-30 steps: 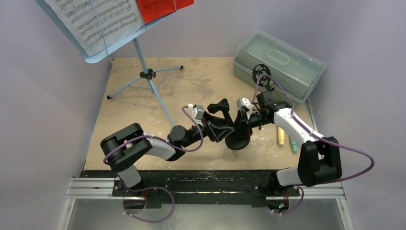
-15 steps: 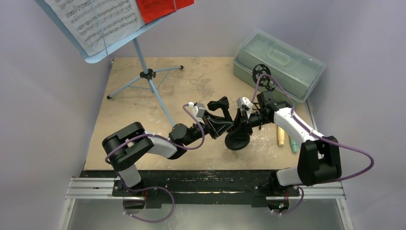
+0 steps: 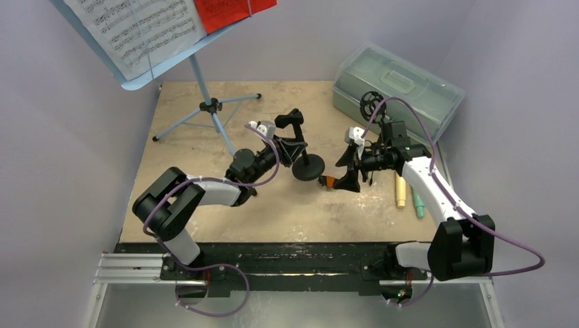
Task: Pack up the instrument practice props
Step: Place the microphone stand at the center of the board.
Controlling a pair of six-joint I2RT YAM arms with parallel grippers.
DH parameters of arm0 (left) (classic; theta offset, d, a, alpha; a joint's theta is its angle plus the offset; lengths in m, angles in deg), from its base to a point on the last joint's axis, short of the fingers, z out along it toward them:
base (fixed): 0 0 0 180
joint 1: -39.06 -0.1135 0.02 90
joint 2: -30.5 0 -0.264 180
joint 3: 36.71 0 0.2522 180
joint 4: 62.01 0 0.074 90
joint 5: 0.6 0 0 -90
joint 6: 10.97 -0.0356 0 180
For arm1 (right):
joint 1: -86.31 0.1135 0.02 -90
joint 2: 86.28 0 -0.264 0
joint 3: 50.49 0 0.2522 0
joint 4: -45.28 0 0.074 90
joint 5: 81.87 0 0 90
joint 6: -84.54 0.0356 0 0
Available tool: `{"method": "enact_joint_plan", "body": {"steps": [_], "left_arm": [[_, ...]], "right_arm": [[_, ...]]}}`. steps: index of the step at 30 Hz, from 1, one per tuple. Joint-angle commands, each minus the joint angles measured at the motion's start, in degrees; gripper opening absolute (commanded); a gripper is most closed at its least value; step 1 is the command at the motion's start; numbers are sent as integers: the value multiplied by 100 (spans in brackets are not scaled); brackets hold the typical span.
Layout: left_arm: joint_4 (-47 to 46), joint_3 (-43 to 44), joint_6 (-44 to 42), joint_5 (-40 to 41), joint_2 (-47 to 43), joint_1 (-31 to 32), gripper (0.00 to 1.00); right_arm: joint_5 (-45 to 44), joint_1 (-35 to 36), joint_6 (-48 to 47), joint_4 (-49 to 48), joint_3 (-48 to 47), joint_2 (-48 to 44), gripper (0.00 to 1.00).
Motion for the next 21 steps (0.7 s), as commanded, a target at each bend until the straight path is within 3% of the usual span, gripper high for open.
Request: {"method": "enact_joint_plan", "body": {"steps": [1,8,21], "left_arm": [[-136,1060,-497,-131,400,-511,0],[211,2948,-834,-222,1891,-1076,0],[1235,6484,-1608,855,4502,-1064,0]], "right_arm": [[-381,-111,-80,27,-176,-308,85],[-391,-125,-285,242,-278,-312,85],[-424,-199,-390,412,-369,-385,85]]}}
